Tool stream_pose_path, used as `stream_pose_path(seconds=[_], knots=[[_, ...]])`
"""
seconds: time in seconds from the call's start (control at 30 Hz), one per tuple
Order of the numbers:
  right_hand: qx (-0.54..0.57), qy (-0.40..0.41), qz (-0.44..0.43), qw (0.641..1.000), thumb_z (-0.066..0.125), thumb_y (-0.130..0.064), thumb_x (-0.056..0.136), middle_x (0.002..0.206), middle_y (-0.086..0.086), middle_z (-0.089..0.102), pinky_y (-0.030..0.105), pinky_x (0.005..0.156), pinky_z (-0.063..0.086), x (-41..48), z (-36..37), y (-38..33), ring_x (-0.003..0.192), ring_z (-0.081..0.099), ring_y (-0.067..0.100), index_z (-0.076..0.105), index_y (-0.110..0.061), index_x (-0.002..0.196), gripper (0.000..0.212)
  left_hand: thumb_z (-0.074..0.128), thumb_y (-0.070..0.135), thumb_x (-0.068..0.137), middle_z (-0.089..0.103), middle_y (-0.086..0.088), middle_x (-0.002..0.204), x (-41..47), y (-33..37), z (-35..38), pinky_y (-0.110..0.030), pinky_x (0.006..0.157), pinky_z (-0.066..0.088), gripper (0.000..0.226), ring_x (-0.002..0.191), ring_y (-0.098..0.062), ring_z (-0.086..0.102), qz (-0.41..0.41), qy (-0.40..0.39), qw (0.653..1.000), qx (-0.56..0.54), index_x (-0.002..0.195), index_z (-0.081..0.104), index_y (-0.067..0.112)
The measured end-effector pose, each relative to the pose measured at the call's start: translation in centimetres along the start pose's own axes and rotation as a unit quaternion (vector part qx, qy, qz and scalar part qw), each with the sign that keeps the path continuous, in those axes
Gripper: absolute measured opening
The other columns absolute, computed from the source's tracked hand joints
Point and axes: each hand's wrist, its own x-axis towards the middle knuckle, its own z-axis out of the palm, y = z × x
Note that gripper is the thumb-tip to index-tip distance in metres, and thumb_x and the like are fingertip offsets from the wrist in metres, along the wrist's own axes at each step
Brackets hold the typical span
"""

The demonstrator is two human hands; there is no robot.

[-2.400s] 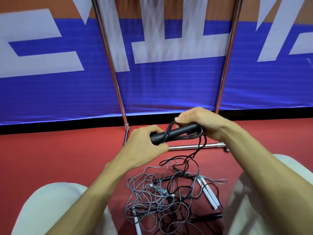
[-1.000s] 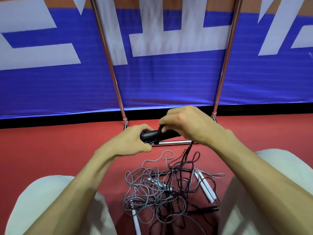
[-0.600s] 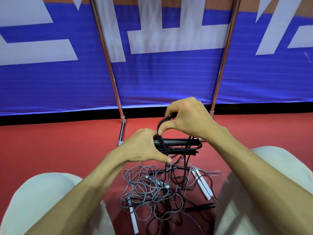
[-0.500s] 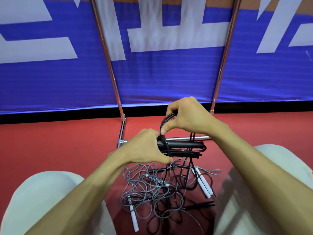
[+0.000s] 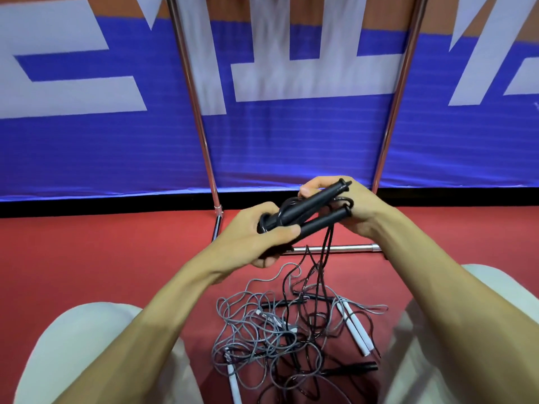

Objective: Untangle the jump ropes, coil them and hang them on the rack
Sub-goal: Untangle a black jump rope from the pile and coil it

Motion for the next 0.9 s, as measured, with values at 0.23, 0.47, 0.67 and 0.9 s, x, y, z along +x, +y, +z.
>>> stream_pose_path(seconds=[0.23,0.47,0.67,0.9], knots=[[-0.221,-0.028,-0.006,0.975,0.042,-0.039,0.1,0.061,0.004,0.061,0.023,0.042,0.038,-0.2,2.0,0.8,0.045,0.045,0.016,0.069,-0.008,0.076,0.047,0.059,0.007,0.088,0.057,-0.015,0.079,0.4,0.2,-1.1,-0.023,0.042,0.034,0.043,0.049,-0.021,0.049,-0.023,0.083,0.985,-0.153,0.127,0.047,0.02],[-0.439,-0.127,0.066,0.887,0.042,-0.048,0.097,0.054,0.005,0.06,0.017,0.056,0.045,-1.3,2.0,0.5,0.054,0.068,0.018,0.063,-0.012,0.078,0.046,0.056,0.004,0.093,0.059,-0.008,0.075,0.9,-0.7,-1.8,-0.025,0.042,0.035,0.021,0.05,-0.019,0.048,-0.032,0.14,0.987,-0.073,0.111,0.055,0.015],[-0.528,-0.199,0.012,0.825,0.057,-0.015,0.092,0.062,-0.006,0.055,0.026,0.054,0.048,-1.9,2.3,0.0,0.049,0.056,0.007,0.059,-0.012,0.091,0.003,0.06,0.005,0.091,0.059,-0.013,0.069,1.9,-1.9,-2.7,-0.027,0.044,0.033,0.009,0.047,-0.016,0.048,-0.076,0.162,0.984,0.012,0.084,0.056,-0.001],[-0.567,-0.176,-0.127,0.794,0.053,-0.019,0.094,0.064,-0.005,0.053,0.036,0.062,0.045,-2.3,2.2,-0.9,0.063,0.052,0.021,0.06,-0.016,0.091,0.008,0.08,0.024,0.077,0.066,-0.003,0.074,2.1,-3.2,-3.0,-0.039,0.066,0.051,0.038,0.063,-0.021,0.061,-0.085,0.173,0.964,0.183,0.092,0.045,0.02]])
